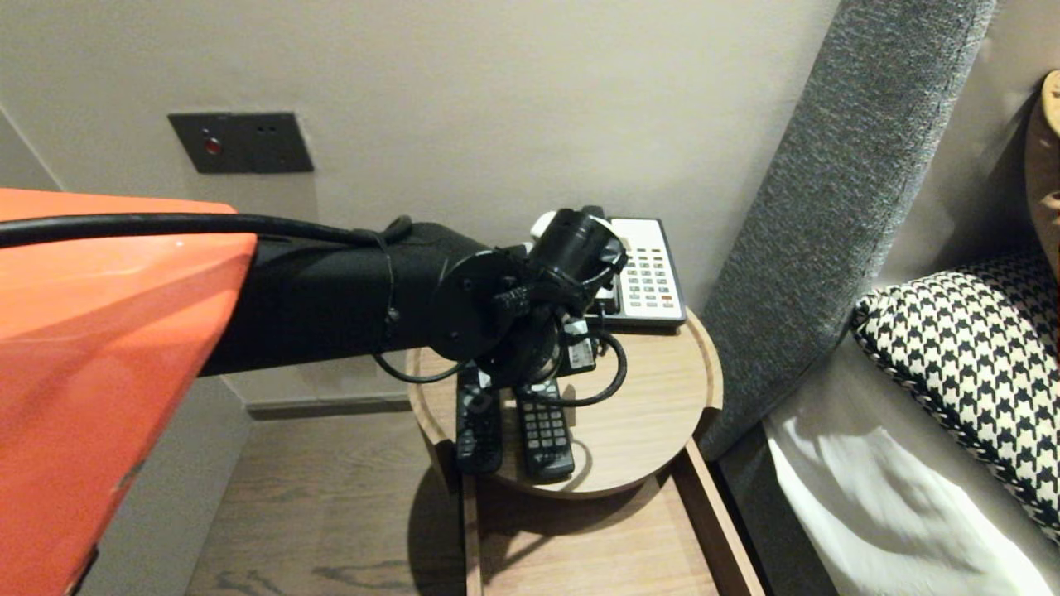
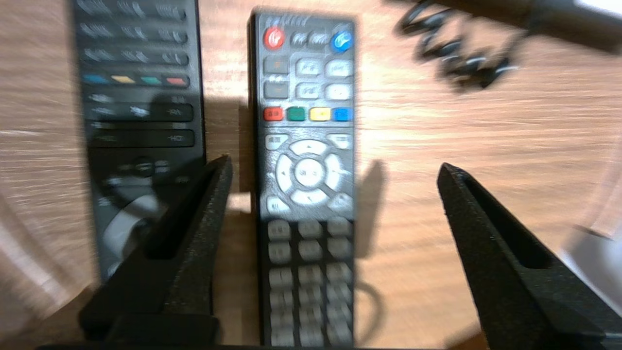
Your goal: Take the remote control out of the drawer one by one and place them on the table, then close the nightstand drawer
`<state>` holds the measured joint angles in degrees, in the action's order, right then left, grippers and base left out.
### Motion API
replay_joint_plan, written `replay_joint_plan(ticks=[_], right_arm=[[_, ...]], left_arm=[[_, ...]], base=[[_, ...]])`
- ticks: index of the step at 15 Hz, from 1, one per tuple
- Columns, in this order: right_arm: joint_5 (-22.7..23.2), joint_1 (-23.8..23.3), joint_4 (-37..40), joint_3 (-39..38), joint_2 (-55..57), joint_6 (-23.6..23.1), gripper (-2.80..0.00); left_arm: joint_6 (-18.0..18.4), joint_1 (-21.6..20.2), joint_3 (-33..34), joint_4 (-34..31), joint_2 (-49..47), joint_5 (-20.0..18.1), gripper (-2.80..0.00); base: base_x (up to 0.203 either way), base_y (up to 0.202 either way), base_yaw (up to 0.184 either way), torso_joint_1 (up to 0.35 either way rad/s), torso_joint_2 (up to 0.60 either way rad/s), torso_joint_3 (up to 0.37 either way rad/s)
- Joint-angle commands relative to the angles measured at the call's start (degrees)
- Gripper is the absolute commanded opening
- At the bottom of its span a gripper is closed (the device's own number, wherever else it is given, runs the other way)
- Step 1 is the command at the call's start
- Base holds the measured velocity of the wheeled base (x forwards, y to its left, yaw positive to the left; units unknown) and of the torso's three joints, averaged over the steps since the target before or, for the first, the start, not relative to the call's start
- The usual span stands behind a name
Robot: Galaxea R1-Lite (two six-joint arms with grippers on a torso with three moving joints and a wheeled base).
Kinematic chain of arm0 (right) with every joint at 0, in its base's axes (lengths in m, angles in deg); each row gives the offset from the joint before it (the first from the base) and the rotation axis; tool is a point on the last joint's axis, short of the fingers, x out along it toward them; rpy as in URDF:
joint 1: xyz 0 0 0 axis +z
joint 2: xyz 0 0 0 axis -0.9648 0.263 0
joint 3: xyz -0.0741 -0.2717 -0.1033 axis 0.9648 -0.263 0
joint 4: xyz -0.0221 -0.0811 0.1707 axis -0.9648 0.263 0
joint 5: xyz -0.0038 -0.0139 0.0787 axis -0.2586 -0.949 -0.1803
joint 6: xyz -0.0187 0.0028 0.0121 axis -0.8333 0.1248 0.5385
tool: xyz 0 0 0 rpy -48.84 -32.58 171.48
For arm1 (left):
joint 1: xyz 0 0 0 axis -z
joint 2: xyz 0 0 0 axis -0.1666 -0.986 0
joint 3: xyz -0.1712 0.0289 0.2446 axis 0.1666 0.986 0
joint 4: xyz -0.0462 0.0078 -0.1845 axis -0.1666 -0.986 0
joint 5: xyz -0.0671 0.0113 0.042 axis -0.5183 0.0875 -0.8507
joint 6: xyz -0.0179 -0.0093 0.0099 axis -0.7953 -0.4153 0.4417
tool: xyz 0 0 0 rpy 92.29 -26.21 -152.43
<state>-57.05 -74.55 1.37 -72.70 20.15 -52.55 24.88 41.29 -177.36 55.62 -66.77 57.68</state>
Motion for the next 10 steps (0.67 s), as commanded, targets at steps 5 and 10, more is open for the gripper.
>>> replay_joint_plan(ticks=[5, 10], right_arm=[[0.0, 0.0, -0.1, -2.3, 0.1, 0.0, -2.80], [0.0, 0.1, -0.1, -2.3, 0.1, 0.0, -2.80]], left_arm=[[-0.7, 1.0, 0.9, -8.1, 13.5, 0.2, -2.80], [-1.0, 2.3, 11.7, -12.3, 26.7, 0.1, -2.80]], base=[[0.000, 0.000, 0.000, 0.000, 0.00, 0.000], [0.000, 0.000, 0.000, 0.000, 0.00, 0.000]])
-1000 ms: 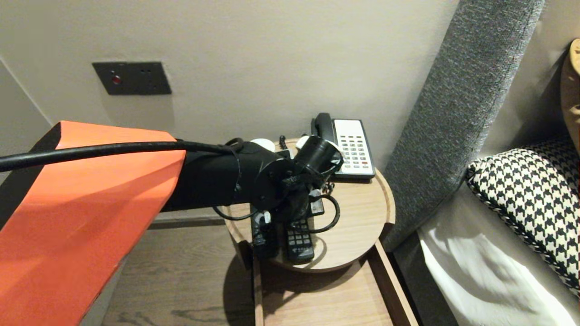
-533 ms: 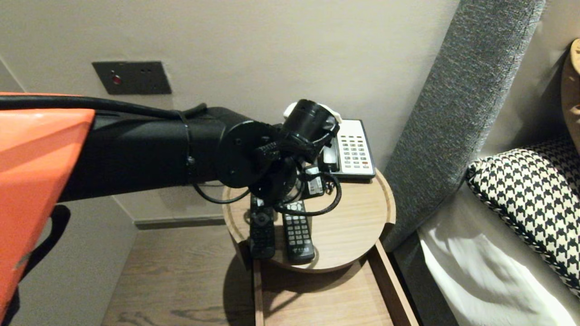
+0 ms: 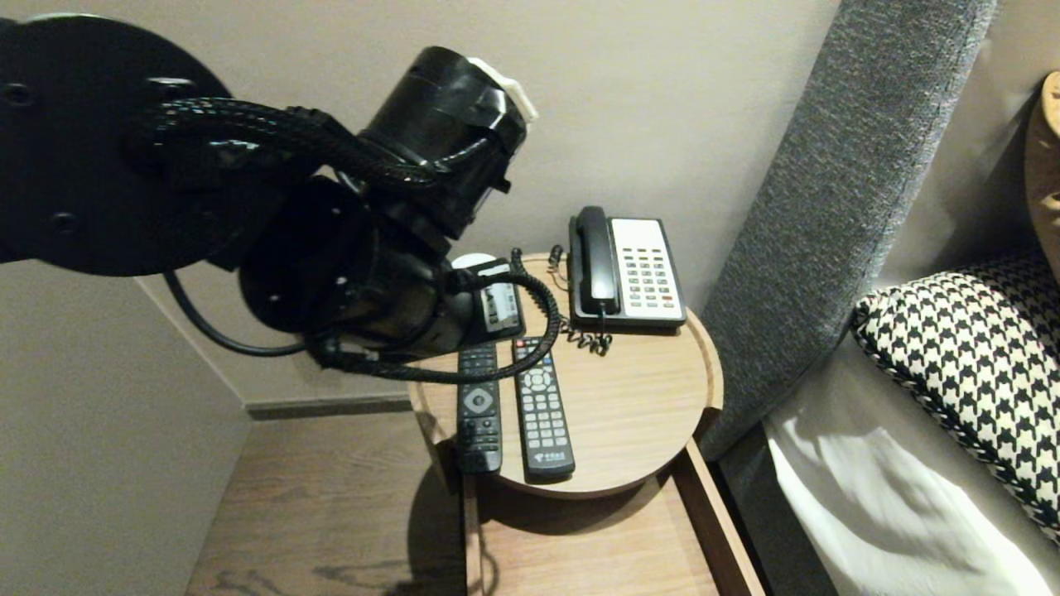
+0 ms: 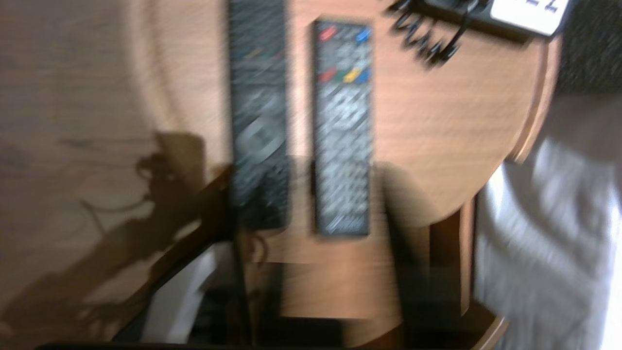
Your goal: Close the nightstand drawer
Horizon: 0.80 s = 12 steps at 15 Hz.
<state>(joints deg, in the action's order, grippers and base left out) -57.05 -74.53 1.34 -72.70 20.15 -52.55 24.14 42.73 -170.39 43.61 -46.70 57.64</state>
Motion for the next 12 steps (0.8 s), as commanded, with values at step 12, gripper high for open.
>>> replay_joint_plan(ticks=[12], right_arm=[[0.0, 0.0, 0.0, -2.3, 0.1, 0.0, -2.80]], left_arm=[[1.3, 16.7, 32.3, 3.2, 23.4, -3.4, -2.80]], base=[[0.000, 0.000, 0.000, 0.000, 0.00, 0.000]])
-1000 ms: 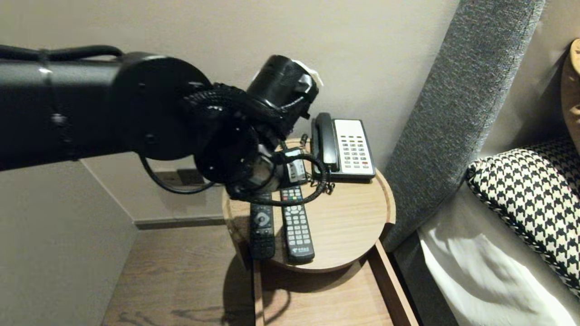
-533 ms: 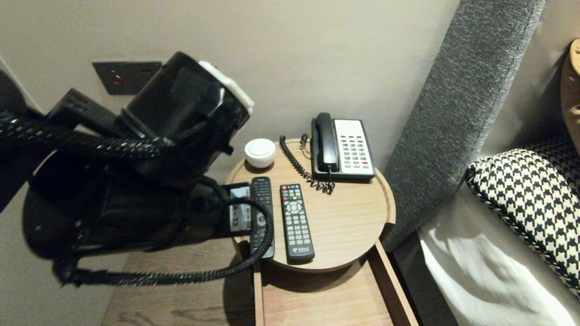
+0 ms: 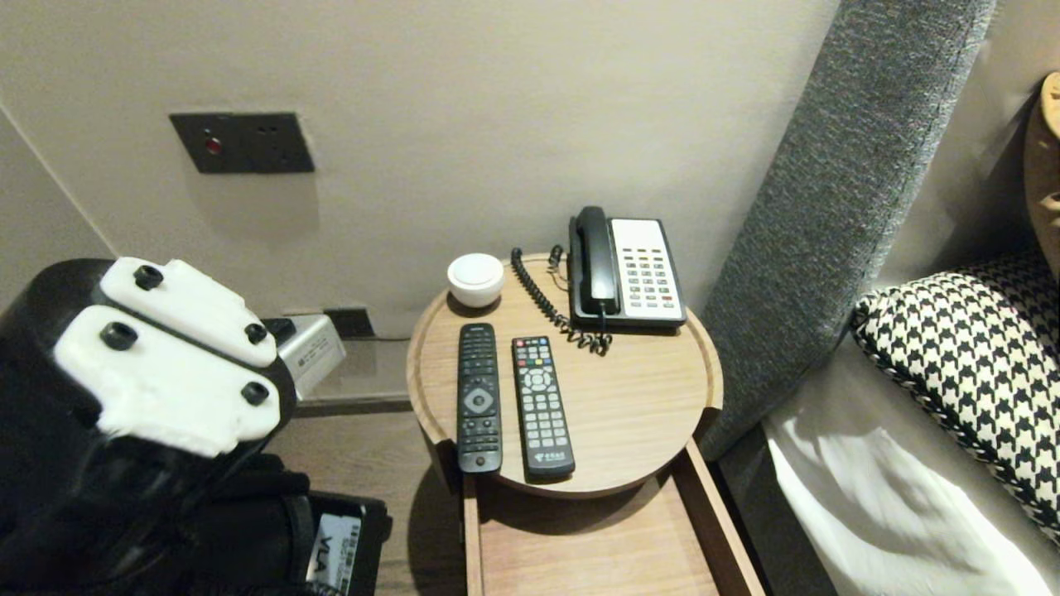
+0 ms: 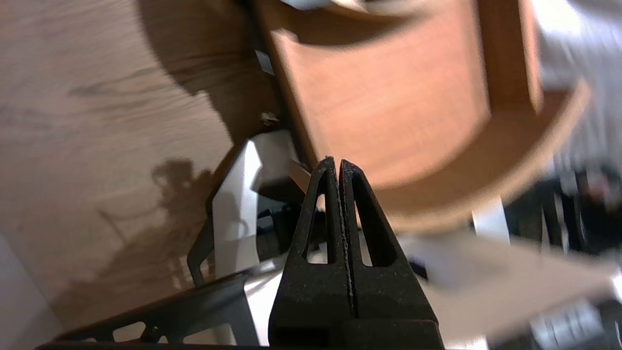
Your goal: Close the nightstand drawer
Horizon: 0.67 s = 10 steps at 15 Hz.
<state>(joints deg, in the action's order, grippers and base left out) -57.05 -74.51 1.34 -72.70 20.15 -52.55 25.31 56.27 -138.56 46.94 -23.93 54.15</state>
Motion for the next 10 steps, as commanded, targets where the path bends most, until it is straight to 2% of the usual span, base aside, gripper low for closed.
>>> replay_joint_plan(ticks=[1, 4, 6, 10], right_arm=[[0.0, 0.0, 0.0, -2.3, 0.2, 0.0, -2.80], [0.0, 0.0, 0.0, -2.3, 0.1, 0.0, -2.80], [0.0, 0.0, 0.0, -2.3, 0.1, 0.0, -2.80], [0.0, 0.0, 0.0, -2.3, 0.1, 0.0, -2.80]], left_arm=[[0.7, 5.4, 0.4, 0.0, 0.1, 0.0, -2.80], [1.5, 10.6, 0.4, 0.1, -2.8, 0.2, -2.80], [3.7, 13.4, 1.0, 0.1, -4.6, 0.0, -2.80], [4.1, 18.6, 1.2, 0.9, -8.7, 0.1, -2.80]], base=[[0.000, 0.000, 0.000, 0.000, 0.00, 0.000], [0.000, 0.000, 0.000, 0.000, 0.00, 0.000], [0.000, 0.000, 0.000, 0.000, 0.00, 0.000], [0.000, 0.000, 0.000, 0.000, 0.00, 0.000]])
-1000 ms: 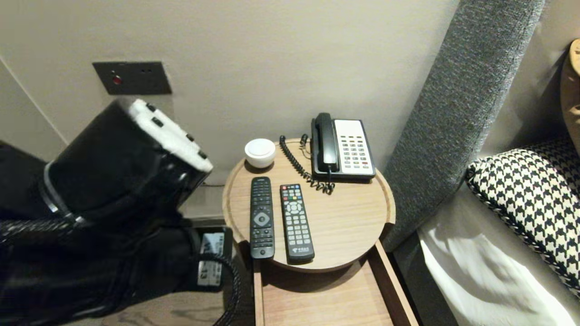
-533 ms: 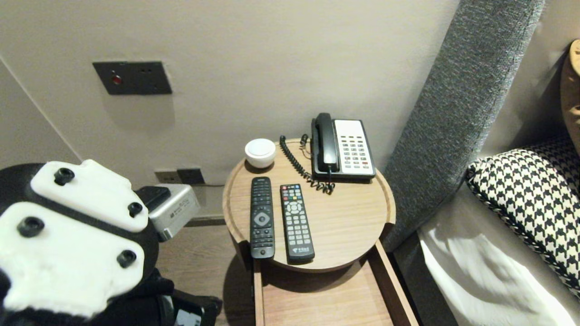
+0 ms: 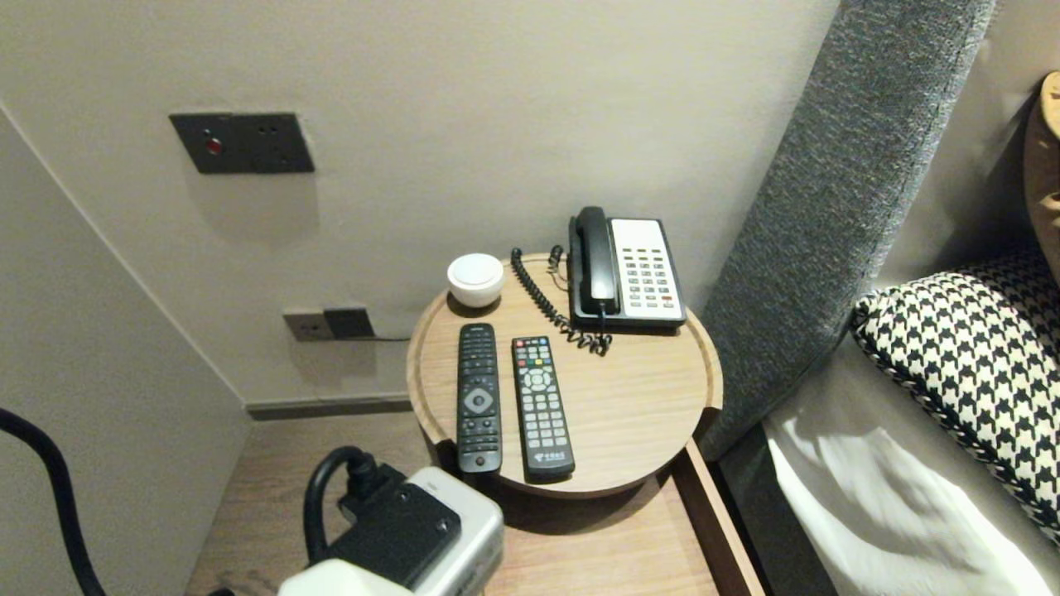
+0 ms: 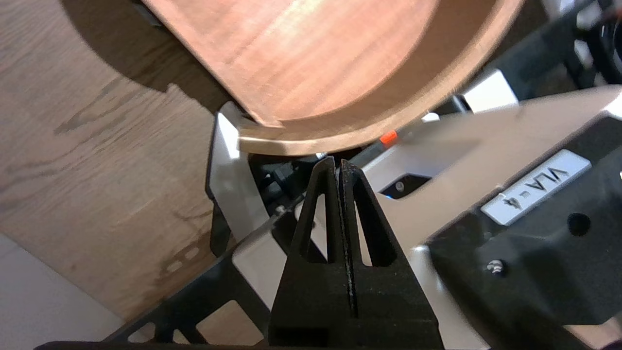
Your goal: Close the nightstand drawer
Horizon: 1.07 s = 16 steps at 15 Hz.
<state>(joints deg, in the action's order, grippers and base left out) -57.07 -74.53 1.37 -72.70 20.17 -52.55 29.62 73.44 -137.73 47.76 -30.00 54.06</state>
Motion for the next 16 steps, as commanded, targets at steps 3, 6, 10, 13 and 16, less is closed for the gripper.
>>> replay_joint_plan(ticks=[3, 6, 10, 13, 16], right_arm=[[0.0, 0.0, -0.1, -2.3, 0.1, 0.0, -2.80], [0.0, 0.0, -0.1, -2.3, 0.1, 0.0, -2.80], [0.0, 0.0, -0.1, -2.3, 0.1, 0.0, -2.80], [0.0, 0.0, -0.1, -2.3, 0.1, 0.0, -2.80], [0.0, 0.0, -0.1, -2.3, 0.1, 0.0, -2.80]], left_arm=[[-0.5, 1.4, 3.7, 1.3, -3.4, 0.0, -2.80], [-0.6, 0.0, 7.9, 7.8, -5.4, 0.2, -2.80], [-0.3, -4.6, 8.2, 9.6, -8.5, 0.0, -2.80], [-0.2, -7.8, 8.3, 10.6, -9.3, -0.3, -2.80], [1.3, -10.3, 8.2, 10.8, -7.6, -3.4, -2.80]], base=[[0.000, 0.000, 0.000, 0.000, 0.00, 0.000], [0.000, 0.000, 0.000, 0.000, 0.00, 0.000], [0.000, 0.000, 0.000, 0.000, 0.00, 0.000], [0.000, 0.000, 0.000, 0.000, 0.00, 0.000], [0.000, 0.000, 0.000, 0.000, 0.00, 0.000]])
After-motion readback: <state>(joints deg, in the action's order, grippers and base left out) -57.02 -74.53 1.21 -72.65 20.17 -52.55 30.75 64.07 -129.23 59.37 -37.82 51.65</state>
